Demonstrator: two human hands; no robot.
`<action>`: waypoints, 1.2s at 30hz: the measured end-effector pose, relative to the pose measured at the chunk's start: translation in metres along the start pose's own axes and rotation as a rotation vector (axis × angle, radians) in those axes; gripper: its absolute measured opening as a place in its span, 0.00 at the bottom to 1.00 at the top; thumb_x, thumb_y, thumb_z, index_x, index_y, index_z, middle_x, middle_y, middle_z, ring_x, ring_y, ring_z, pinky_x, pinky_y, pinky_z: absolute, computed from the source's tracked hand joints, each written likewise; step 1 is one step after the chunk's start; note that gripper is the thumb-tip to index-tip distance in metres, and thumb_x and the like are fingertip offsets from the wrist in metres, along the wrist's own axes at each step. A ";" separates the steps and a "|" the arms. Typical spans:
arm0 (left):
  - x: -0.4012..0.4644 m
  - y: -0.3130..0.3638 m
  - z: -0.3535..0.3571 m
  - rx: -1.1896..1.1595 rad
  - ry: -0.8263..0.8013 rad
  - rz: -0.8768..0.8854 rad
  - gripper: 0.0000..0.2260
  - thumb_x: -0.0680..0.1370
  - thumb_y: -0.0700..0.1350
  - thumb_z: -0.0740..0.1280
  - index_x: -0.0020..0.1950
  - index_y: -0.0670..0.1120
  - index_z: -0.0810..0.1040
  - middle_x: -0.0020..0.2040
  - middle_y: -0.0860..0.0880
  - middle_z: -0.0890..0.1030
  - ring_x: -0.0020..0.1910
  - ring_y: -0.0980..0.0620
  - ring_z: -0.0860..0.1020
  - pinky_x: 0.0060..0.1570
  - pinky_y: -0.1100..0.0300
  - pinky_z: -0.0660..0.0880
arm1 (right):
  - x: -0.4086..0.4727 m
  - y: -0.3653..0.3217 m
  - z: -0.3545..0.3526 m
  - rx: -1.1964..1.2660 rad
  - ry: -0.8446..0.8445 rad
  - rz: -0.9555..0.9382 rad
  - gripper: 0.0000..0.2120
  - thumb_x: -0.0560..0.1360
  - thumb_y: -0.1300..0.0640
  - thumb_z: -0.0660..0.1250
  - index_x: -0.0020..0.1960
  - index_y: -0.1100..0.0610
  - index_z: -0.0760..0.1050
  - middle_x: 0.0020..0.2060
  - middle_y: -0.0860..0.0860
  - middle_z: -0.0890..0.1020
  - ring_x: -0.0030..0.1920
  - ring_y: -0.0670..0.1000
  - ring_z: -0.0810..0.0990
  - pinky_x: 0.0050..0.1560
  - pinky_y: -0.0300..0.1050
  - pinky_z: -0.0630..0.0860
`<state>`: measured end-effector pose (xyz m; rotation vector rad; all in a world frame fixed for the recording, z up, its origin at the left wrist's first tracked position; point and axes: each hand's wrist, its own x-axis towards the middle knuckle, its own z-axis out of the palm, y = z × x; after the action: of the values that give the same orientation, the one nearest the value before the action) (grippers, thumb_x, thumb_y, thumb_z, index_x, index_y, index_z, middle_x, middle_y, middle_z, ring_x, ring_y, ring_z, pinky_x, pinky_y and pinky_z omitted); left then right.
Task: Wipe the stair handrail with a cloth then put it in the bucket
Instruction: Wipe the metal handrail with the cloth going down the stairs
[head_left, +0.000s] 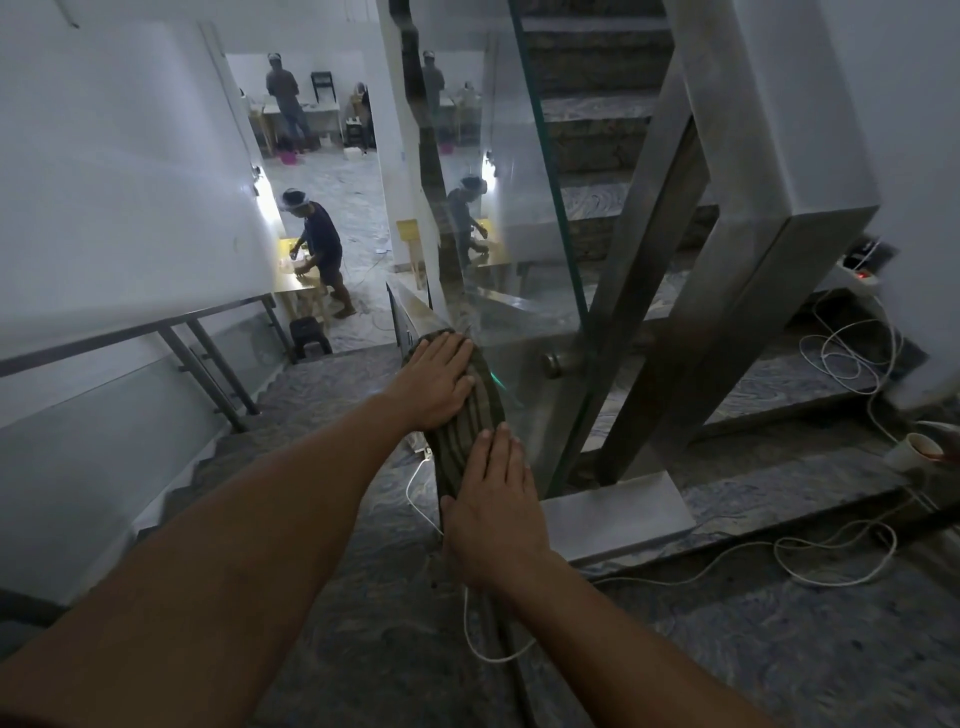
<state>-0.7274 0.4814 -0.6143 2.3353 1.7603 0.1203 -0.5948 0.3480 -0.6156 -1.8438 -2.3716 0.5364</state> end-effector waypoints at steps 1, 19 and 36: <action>0.003 -0.002 0.000 -0.015 0.010 -0.007 0.28 0.79 0.54 0.46 0.77 0.42 0.53 0.77 0.41 0.56 0.77 0.44 0.53 0.75 0.48 0.47 | 0.003 -0.001 -0.001 0.009 -0.005 -0.001 0.39 0.79 0.46 0.54 0.76 0.64 0.35 0.76 0.63 0.39 0.77 0.62 0.40 0.76 0.58 0.44; -0.073 0.050 0.031 -0.957 0.162 -0.412 0.26 0.82 0.51 0.50 0.78 0.45 0.47 0.67 0.37 0.70 0.63 0.39 0.73 0.65 0.46 0.71 | -0.050 0.010 -0.001 -0.254 0.030 -0.154 0.35 0.80 0.48 0.50 0.76 0.66 0.39 0.76 0.66 0.43 0.77 0.64 0.41 0.71 0.55 0.31; -0.147 0.124 0.063 -1.228 0.274 -0.510 0.18 0.79 0.51 0.59 0.66 0.45 0.64 0.60 0.42 0.76 0.58 0.43 0.77 0.60 0.42 0.74 | -0.093 0.103 -0.007 -0.397 0.202 -0.255 0.26 0.76 0.57 0.49 0.70 0.67 0.66 0.67 0.65 0.72 0.69 0.62 0.70 0.68 0.61 0.67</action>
<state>-0.6399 0.3009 -0.6387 1.0074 1.5770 1.0959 -0.4733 0.2822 -0.6299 -1.5841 -2.6506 -0.1502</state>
